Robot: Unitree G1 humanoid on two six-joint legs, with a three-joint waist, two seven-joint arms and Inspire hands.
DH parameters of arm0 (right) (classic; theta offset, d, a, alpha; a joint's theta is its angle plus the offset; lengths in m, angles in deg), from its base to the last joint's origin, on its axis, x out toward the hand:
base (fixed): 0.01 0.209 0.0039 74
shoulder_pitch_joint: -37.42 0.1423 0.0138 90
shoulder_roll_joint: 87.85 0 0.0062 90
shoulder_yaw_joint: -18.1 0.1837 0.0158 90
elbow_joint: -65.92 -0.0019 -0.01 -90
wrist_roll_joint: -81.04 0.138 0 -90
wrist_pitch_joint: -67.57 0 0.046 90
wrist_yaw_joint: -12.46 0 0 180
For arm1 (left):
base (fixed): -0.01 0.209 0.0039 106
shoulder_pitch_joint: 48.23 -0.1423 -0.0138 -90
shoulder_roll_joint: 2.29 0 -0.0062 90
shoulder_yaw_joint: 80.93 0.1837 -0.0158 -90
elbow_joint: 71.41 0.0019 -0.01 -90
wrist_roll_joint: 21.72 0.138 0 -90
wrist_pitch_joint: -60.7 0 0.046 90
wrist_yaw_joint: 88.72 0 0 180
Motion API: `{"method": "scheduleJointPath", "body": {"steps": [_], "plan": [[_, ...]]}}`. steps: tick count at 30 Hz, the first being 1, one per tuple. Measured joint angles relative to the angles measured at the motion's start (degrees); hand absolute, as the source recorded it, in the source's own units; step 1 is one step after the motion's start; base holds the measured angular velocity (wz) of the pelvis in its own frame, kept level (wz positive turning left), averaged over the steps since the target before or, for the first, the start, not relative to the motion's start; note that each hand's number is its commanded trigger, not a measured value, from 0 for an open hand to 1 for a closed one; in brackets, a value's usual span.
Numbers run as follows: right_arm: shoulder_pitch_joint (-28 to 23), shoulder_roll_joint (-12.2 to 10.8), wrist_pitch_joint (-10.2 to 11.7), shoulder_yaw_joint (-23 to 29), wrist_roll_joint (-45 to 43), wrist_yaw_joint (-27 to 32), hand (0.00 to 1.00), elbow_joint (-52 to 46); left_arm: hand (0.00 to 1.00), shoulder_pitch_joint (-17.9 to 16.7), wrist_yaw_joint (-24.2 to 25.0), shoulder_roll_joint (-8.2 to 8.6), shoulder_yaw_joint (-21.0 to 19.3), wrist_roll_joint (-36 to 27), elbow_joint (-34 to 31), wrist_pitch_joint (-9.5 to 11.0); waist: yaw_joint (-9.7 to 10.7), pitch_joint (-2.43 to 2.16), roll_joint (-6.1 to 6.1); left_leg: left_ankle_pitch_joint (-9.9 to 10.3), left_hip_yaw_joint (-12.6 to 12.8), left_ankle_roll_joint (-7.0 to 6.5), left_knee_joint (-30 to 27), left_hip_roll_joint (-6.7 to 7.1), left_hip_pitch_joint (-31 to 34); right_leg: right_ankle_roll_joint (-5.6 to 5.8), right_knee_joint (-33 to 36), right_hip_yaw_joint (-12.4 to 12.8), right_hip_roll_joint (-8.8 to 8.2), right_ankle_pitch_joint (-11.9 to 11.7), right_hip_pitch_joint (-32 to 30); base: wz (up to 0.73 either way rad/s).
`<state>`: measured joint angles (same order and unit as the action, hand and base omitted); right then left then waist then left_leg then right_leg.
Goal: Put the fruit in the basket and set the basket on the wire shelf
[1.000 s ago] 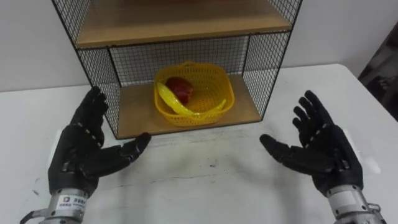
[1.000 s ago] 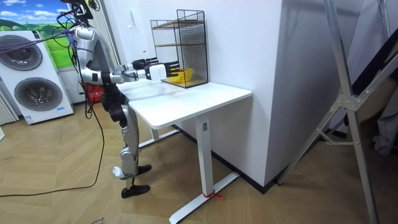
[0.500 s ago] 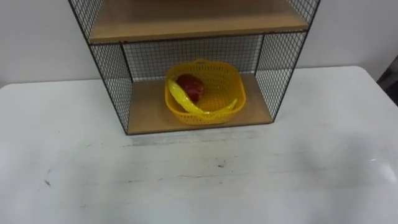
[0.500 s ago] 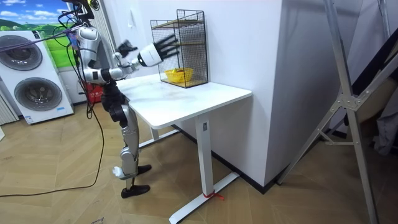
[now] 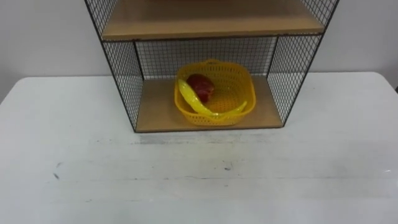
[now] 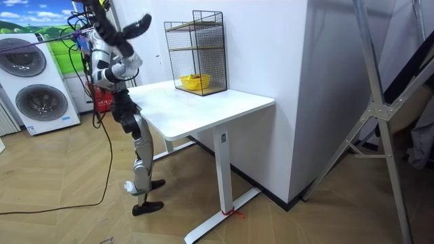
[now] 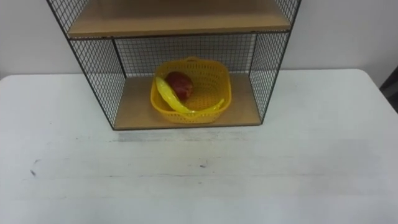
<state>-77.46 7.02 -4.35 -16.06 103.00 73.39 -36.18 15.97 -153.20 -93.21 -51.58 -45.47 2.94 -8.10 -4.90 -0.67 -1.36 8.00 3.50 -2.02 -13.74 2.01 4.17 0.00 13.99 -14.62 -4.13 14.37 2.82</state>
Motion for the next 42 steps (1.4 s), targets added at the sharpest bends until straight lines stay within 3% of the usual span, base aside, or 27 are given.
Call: {"method": "scheduleJointPath", "body": {"steps": [2,6,10,14,20,23,28,30,33,35,36,38,39,41,42], "plan": [[-0.6,0.0,-1.3,0.1,5.1,0.5,0.0,5.1,0.0,-2.4,0.0,0.0,0.1,-7.2,7.4,-1.0,0.5,0.01,0.13,0.0,0.1,0.0,0.1,-0.05,0.4,-0.03,0.1,0.3,-0.07,0.0,-0.4,-0.02],[-2.4,-0.1,-4.2,-0.2,14.6,1.0,0.0,15.5,0.0,-3.8,-0.1,0.13,0.9,-18.4,21.5,-3.4,1.1,0.0,0.3,0.0,0.2,-0.04,0.2,-0.07,0.8,-0.07,0.1,0.4,-0.18,0.0,-0.9,0.0],[-4.5,-1.6,-5.0,-4.1,23.9,0.3,0.0,28.7,0.0,-4.7,0.5,0.87,7.6,-27.7,35.3,-4.2,1.4,-0.13,0.34,0.2,0.6,0.18,0.2,-0.3,1.1,-0.06,0.1,0.6,-0.33,0.0,-1.2,-0.02],[-5.0,-5.0,-5.2,-6.4,39.1,-2.9,0.0,45.5,0.0,-4.2,3.0,2.51,12.7,-38.4,46.4,-4.6,1.7,-0.26,0.1,0.3,0.9,0.23,0.2,-0.36,1.2,-0.08,0.3,0.7,-0.45,0.0,-1.3,-0.03],[-5.2,-11.5,-4.9,-13.2,52.6,-6.9,0.0,56.9,0.0,-2.6,6.8,5.42,16.5,-51.6,58.5,-4.6,2.2,-0.31,-0.01,1.1,2.1,0.25,0.0,-0.44,0.3,0.09,2.1,2.2,-0.75,0.9,-1.6,-0.13],[-3.9,-12.5,-4.9,-18.2,57.5,-9.3,0.0,62.4,0.0,-2.3,10.1,6.06,20.5,-60.1,63.8,-4.6,2.9,-0.31,0.08,1.8,2.9,0.25,-1.2,-0.89,0.5,0.13,2.0,3.4,-0.35,0.8,-1.6,-0.15],[-2.2,-14.4,-6.5,-23.9,58.6,-14.0,0.0,68.8,0.0,1.5,19.1,6.96,22.1,-62.8,75.9,-6.4,3.0,-0.31,0.12,2.4,4.5,0.24,-1.7,-1.52,0.1,0.17,1.8,5.0,0.12,0.2,-1.5,-0.18],[-1.1,-14.7,-8.1,-25.1,57.9,-16.4,0.0,72.0,0.0,2.0,23.4,7.64,23.8,-62.6,78.9,-8.7,3.5,-0.31,0.09,2.4,4.5,0.21,-1.8,-1.48,0.0,0.26,1.7,5.1,0.09,0.1,-1.3,-0.02],[2.8,-14.9,-11.1,-25.3,51.2,-20.7,0.0,78.5,0.0,2.3,31.2,9.27,26.4,-56.3,82.1,-12.8,5.1,-0.24,0.09,2.4,4.2,0.24,-1.5,-1.39,-1.1,0.36,0.5,4.9,0.19,-0.4,0.3,0.04],[6.2,-14.8,-14.0,-27.8,41.5,-24.6,0.0,82.3,0.0,2.8,37.6,9.76,30.9,-44.4,83.4,-16.3,5.8,-0.21,0.04,2.3,4.3,0.42,-1.0,-1.33,-2.3,0.4,-0.1,4.9,0.23,-0.7,1.5,-0.02],[7.0,-14.7,-14.8,-28.9,38.0,-26.1,0.0,83.1,0.0,3.0,39.4,9.78,32.0,-40.4,83.8,-17.1,5.9,-0.2,0.03,2.2,4.3,0.49,-0.8,-1.33,-2.6,0.39,-0.3,5.0,0.25,-0.8,1.7,-0.05],[9.6,-14.2,-18.0,-32.7,22.8,-31.2,0.0,84.3,0.0,4.6,44.8,9.67,34.6,-22.6,84.2,-20.2,6.0,-0.15,-0.03,2.1,4.6,0.48,-0.4,-1.32,-3.8,0.39,-0.4,5.3,0.3,-0.9,2.3,-0.09],[10.3,-13.8,-18.8,-34.3,19.5,-32.4,0.0,84.3,0.0,5.2,45.9,9.62,35.4,-17.7,84.2,-21.0,5.7,-0.14,-0.03,2.0,4.8,0.35,0.0,-1.3,-3.9,0.35,-0.4,5.5,0.31,-0.9,2.4,-0.14],[13.4,-12.0,-21.3,-41.7,7.8,-36.8,0.0,84.6,0.0,8.5,48.8,8.87,42.4,-1.1,83.3,-23.9,6.1,0.18,-0.11,1.5,5.0,0.05,0.7,-1.21,-4.6,0.34,-0.5,5.6,0.32,-1.1,2.8,-0.04],[14.0,-11.6,-21.7,-42.9,5.7,-37.9,0.0,84.6,0.0,9.2,49.6,8.63,44.4,2.0,82.9,-24.6,6.4,0.22,-0.13,1.5,4.8,0.04,0.7,-1.17,-4.8,0.37,-0.8,5.5,0.42,-1.1,3.0,0.11]]}}
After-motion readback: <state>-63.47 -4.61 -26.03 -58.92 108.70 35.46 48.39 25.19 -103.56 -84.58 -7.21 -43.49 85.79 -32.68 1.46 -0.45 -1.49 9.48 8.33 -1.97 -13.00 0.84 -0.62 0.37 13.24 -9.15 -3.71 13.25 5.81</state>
